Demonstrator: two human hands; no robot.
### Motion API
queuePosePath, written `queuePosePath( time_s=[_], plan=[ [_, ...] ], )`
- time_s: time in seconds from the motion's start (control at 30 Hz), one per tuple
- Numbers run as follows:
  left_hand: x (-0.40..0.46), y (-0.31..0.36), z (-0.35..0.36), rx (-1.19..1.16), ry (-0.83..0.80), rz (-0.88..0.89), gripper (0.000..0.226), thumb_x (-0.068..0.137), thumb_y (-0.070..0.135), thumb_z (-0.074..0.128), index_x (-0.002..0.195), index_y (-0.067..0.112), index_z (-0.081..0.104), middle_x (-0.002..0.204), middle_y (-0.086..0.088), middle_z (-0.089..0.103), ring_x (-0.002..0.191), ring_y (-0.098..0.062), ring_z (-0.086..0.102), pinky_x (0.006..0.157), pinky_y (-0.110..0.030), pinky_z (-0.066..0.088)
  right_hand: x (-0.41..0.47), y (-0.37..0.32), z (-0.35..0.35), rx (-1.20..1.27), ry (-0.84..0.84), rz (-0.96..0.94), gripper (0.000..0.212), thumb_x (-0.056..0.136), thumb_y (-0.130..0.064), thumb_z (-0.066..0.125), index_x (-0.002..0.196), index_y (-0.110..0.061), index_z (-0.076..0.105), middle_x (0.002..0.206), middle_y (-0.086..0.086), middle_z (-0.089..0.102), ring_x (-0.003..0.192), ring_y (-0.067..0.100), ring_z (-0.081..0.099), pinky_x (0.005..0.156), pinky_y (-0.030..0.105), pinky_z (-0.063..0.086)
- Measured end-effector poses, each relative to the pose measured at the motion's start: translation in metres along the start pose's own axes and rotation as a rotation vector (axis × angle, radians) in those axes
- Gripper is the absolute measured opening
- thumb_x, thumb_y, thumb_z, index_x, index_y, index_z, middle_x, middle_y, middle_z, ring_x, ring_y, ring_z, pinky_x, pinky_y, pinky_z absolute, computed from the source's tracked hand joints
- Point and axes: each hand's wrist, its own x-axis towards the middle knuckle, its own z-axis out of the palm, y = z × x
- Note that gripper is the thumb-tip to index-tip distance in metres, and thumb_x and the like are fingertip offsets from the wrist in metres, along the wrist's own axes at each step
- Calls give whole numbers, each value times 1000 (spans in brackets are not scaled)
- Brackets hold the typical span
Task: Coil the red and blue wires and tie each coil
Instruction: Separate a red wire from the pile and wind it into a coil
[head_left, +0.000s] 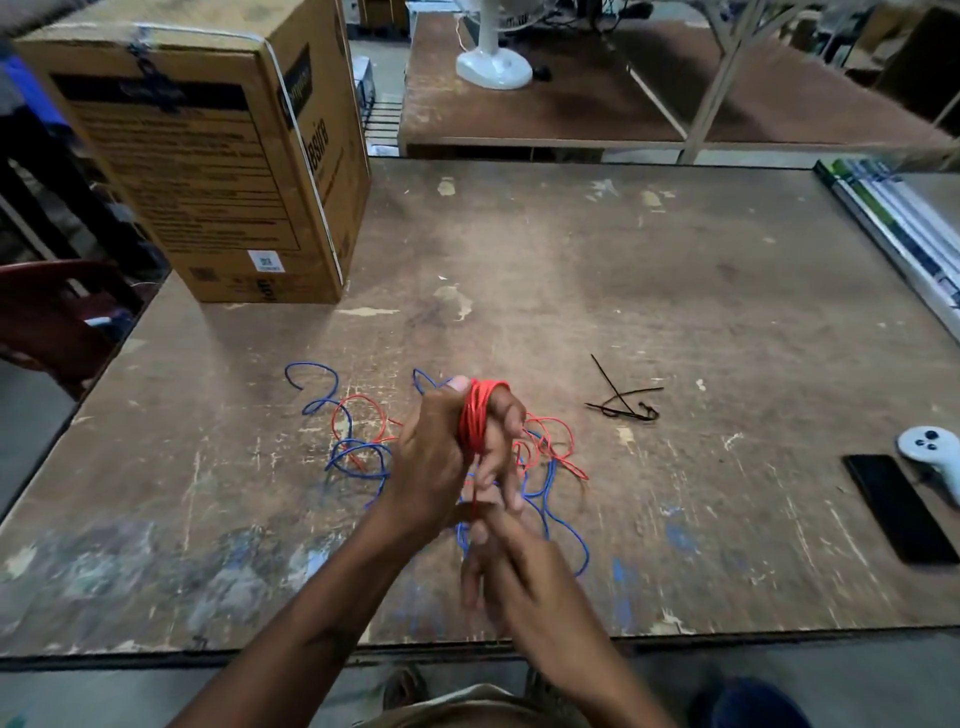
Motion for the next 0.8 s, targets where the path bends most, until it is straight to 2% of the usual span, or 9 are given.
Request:
queuePosePath(
  time_s=[0.17, 0.3, 0.37, 0.43, 0.53, 0.6, 0.67, 0.73, 0.8],
  plan=[
    [9, -18, -14, 549, 151, 198, 55, 110, 41, 24, 98, 18, 72, 64, -4, 69, 62, -24, 69, 66, -35, 53, -19, -40, -14, 85, -39, -7, 26, 110, -42, 45, 124, -37, 67, 64, -8, 52, 58, 2, 46, 61, 18, 37],
    [-3, -30, -15, 771, 15, 194, 59, 113, 31, 31, 64, 30, 64, 57, 10, 65, 59, 0, 60, 67, -19, 43, -1, -61, -46, 9, 109, -57, 26, 108, -40, 49, 115, -29, 72, 69, -13, 58, 64, 1, 54, 64, 19, 42],
    [-12, -35, -12, 706, -41, 112, 66, 111, 37, 27, 59, 22, 64, 48, 0, 61, 50, -11, 59, 64, -31, 47, 18, -62, -67, -195, 211, -130, 20, 110, -31, 55, 104, -27, 74, 70, -15, 65, 68, 5, 64, 67, 25, 49],
    [-18, -32, -10, 519, -100, 16, 59, 108, 40, 27, 72, 20, 70, 44, -7, 55, 41, -26, 57, 53, -40, 47, 37, -57, -85, -265, 298, -149, 12, 105, -25, 66, 99, -28, 76, 74, -13, 72, 71, 9, 70, 69, 34, 54],
    [-21, -21, -11, 288, -261, -111, 56, 106, 39, 30, 80, 14, 72, 39, -3, 46, 34, -23, 53, 44, -27, 38, 59, -40, -91, -94, 295, -160, 1, 93, -28, 80, 94, -28, 81, 87, -1, 79, 82, 19, 74, 73, 45, 55],
    [-19, -12, -10, 143, -350, -186, 56, 103, 46, 32, 78, 18, 73, 37, 5, 45, 31, -18, 52, 40, -24, 34, 63, -24, -79, -60, 277, -189, 9, 94, -31, 75, 99, -32, 82, 95, 2, 79, 87, 12, 72, 76, 32, 54],
    [-15, -2, -11, 12, -380, -186, 53, 99, 55, 42, 74, 19, 73, 35, 10, 44, 29, -17, 50, 39, -32, 26, 53, -9, -56, -141, 243, -187, 27, 97, -26, 63, 102, -49, 76, 93, -12, 75, 83, -6, 64, 77, 14, 48],
    [-10, 4, -8, -50, -312, -131, 53, 99, 55, 40, 73, 19, 70, 34, 10, 41, 30, -20, 51, 44, -39, 27, 33, 0, -31, -226, 199, -162, 40, 99, -18, 53, 102, -55, 68, 79, -28, 66, 70, -11, 56, 69, 7, 40],
    [-5, 5, -2, -68, -132, -86, 58, 101, 48, 27, 74, 19, 69, 36, 7, 40, 34, -22, 55, 46, -36, 37, 14, 0, -13, -295, 186, -135, 44, 105, -7, 49, 116, -48, 63, 72, -27, 63, 62, -7, 54, 63, 9, 39]
  ],
)
